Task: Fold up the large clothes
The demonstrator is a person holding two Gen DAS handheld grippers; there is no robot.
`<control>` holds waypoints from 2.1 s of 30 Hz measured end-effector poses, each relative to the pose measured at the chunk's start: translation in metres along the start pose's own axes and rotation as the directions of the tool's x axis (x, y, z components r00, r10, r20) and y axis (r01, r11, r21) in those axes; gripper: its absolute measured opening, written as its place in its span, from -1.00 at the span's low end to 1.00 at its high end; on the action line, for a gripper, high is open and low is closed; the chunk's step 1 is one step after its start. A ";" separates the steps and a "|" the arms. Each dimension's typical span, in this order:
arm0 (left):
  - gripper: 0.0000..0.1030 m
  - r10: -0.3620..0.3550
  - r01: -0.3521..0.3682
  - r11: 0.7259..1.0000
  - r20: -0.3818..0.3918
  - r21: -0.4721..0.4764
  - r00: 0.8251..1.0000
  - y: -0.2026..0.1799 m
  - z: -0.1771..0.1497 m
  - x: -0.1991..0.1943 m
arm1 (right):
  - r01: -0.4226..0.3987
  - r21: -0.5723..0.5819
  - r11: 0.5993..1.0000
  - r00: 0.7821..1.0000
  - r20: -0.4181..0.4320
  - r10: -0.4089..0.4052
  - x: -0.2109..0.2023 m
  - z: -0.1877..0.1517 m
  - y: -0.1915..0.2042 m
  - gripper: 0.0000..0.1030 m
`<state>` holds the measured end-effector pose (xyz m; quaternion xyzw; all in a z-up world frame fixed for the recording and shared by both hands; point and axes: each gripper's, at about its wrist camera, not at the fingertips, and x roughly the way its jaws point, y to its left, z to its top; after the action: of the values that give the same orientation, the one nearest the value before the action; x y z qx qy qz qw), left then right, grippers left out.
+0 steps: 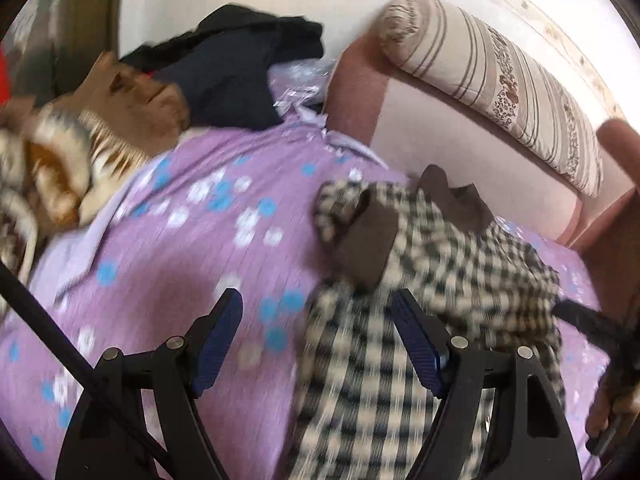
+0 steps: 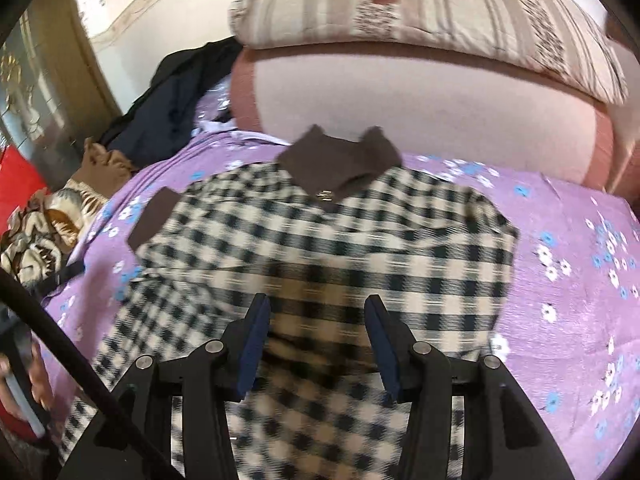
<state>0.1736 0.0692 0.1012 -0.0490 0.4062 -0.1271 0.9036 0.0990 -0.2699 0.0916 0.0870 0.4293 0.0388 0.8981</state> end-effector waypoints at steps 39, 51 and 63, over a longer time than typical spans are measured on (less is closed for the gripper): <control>0.62 -0.459 0.383 0.878 -0.279 -0.287 0.844 0.054 -0.154 -0.042 | -0.368 0.575 0.731 0.896 0.009 0.445 -0.073 -0.217 -0.145 0.28; 0.57 -0.356 0.327 0.934 -0.275 -0.145 0.893 0.020 -0.219 -0.102 | -0.388 0.512 0.766 0.892 -0.001 0.452 -0.103 -0.271 -0.071 0.08; -0.90 -0.056 0.048 0.998 -0.205 -0.040 0.977 0.008 -0.215 -0.155 | -0.306 0.495 0.813 0.934 -0.008 0.356 -0.142 -0.273 -0.074 -0.87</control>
<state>-0.0847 0.1222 0.0684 -0.0618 0.4984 -0.1480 0.8520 -0.2029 -0.3291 0.0175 0.3810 0.4477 0.0899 0.8039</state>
